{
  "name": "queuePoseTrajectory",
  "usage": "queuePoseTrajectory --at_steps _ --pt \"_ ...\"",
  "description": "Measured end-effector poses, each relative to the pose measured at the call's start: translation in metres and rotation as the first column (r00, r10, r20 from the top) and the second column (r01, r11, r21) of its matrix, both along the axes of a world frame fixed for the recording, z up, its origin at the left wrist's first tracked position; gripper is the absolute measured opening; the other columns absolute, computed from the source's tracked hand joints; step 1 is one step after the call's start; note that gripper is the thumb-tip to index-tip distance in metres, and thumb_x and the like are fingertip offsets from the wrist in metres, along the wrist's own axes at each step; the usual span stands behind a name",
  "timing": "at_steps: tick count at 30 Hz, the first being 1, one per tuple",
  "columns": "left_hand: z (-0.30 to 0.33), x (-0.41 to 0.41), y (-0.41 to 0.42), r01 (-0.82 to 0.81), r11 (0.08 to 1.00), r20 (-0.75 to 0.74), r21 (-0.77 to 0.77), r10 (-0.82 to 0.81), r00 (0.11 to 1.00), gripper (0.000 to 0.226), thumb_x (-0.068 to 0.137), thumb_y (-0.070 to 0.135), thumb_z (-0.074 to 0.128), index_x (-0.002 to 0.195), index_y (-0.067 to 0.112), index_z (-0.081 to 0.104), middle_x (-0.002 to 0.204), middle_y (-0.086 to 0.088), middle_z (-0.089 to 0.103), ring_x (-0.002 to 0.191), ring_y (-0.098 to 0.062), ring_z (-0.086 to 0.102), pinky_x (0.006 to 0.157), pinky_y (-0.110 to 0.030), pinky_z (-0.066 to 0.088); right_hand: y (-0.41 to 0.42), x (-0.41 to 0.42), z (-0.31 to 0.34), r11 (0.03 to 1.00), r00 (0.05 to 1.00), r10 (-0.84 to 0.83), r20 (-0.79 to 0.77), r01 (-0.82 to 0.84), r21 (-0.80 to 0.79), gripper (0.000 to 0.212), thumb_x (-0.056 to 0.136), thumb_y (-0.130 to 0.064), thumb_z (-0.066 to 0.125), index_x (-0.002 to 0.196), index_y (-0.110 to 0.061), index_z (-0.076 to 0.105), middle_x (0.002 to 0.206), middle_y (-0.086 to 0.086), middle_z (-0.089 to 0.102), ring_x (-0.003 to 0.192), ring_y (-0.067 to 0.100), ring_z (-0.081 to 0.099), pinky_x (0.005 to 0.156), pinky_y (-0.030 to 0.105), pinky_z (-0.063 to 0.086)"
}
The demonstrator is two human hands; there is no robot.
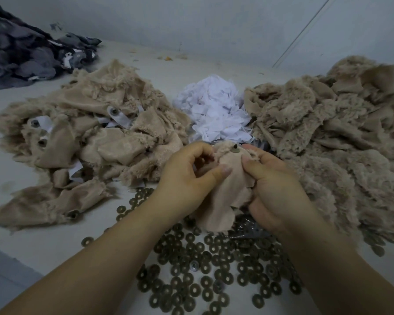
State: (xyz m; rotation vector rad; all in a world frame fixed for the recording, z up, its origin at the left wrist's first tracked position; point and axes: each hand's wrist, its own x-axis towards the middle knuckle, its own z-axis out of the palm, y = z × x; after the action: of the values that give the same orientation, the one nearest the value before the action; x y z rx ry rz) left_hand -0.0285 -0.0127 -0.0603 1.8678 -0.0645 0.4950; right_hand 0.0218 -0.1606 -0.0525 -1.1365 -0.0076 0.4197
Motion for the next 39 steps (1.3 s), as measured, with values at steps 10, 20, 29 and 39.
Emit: queuePoseTrajectory --at_steps 10,20,29,39 --pt "0.006 0.004 -0.003 -0.002 0.967 -0.072 -0.254 -0.017 0.997 0.03 0.098 0.008 0.054 0.07 0.016 0.06 0.059 -0.005 0.05 0.056 -0.019 0.042 0.05 -0.027 0.037 0.0 -0.002 0.003 0.991 0.992 -0.122 0.032 0.124 -0.042 0.021 0.105 -0.017 0.047 0.121 -0.017 0.06 0.116 0.01 0.072 0.101 0.023 0.073 0.085 0.039 0.059" --pt "0.007 0.003 0.001 -0.041 0.994 0.006 -0.105 0.041 0.999 0.031 0.1 0.012 0.051 0.069 0.017 0.054 0.057 0.014 0.045 0.055 -0.003 0.041 0.053 -0.02 0.037 0.002 -0.014 0.005 0.99 0.995 0.077 0.056 -0.07 -0.118 0.063 0.064 -0.028 0.08 0.122 -0.008 0.064 0.108 0.011 0.075 0.1 0.026 0.073 0.088 0.041 0.058" --pt "0.0 0.002 0.004 0.023 0.975 -0.02 -0.223 -0.028 0.999 0.017 0.088 0.017 0.071 0.072 0.012 0.065 0.066 -0.008 0.059 0.062 -0.019 0.051 0.059 -0.036 0.045 0.001 -0.012 0.001 0.993 0.994 -0.004 0.11 0.017 -0.121 0.042 0.082 -0.011 0.076 0.12 -0.017 0.061 0.106 0.009 0.075 0.095 0.026 0.074 0.079 0.039 0.06" --pt "0.007 -0.001 0.035 -0.085 0.882 0.022 -0.464 0.107 0.994 0.032 0.096 0.013 0.058 0.066 0.021 0.065 0.061 -0.002 0.054 0.054 -0.015 0.047 0.05 -0.024 0.045 -0.023 0.012 0.0 0.294 0.779 0.352 0.519 0.434 -0.852 0.024 0.085 -0.027 0.07 0.061 -0.023 0.066 0.057 -0.004 0.069 0.058 0.012 0.067 0.06 0.025 0.055"
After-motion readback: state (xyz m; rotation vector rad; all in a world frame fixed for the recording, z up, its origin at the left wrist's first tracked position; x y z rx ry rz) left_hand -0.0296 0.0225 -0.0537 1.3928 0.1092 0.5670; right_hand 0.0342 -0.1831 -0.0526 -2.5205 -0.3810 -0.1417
